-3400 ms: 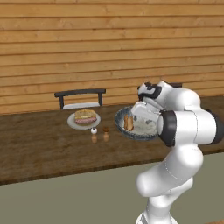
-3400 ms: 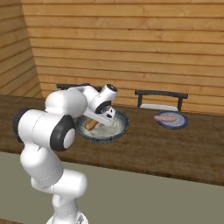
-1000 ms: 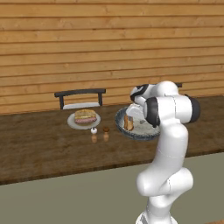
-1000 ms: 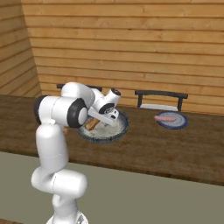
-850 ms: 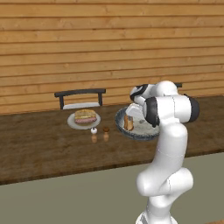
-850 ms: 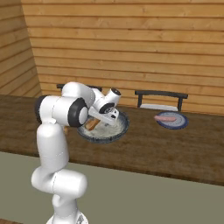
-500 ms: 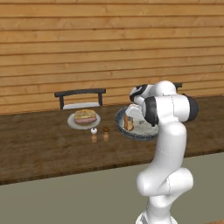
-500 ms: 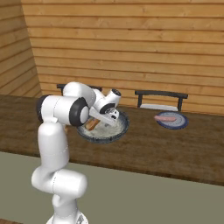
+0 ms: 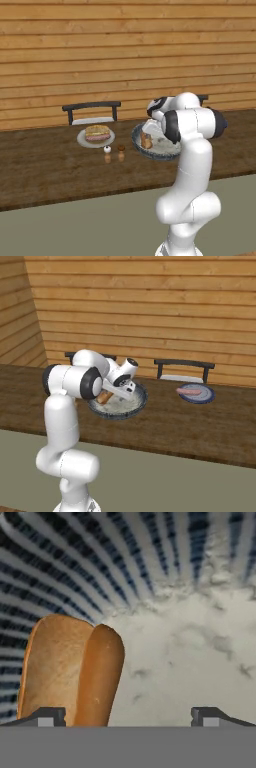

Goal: Place one bun and one sausage from the bowl on each plate.

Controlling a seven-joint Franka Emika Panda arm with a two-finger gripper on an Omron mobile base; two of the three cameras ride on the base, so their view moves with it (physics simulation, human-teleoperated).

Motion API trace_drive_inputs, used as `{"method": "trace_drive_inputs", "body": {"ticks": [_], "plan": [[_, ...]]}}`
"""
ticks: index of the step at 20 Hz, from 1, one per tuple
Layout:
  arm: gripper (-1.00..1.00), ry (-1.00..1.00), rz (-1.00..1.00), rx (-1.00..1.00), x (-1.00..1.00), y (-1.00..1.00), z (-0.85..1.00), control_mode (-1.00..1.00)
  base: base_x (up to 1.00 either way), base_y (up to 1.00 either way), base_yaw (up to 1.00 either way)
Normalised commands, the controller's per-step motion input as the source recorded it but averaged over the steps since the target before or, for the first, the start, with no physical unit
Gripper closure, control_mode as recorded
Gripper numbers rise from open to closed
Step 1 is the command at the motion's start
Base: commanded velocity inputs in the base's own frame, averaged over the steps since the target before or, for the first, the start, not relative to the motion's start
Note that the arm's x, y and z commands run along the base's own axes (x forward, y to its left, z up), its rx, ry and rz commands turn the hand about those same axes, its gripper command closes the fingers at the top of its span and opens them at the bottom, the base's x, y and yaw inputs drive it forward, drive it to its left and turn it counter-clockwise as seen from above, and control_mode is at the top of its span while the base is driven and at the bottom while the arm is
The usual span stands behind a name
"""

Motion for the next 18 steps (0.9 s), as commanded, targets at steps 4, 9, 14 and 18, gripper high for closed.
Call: {"method": "trace_drive_inputs", "body": {"ticks": [4, 9, 14, 18], "plan": [[-1.0, 0.0, 0.0, 0.0, 0.11, 0.13, -0.06, -1.0, 0.0, 0.0, 0.0], [1.0, 0.0, 0.0, 0.0, 0.02, 0.0, -0.03, -1.0, 0.0, 0.0, 0.0], [1.0, 0.0, 0.0, 0.0, 0.0, 0.0, 0.0, -1.0, 0.0, 0.0, 0.0], [1.0, 0.0, 0.0, 0.0, 0.0, 0.0, 0.0, -1.0, 0.0, 0.0, 0.0]]}}
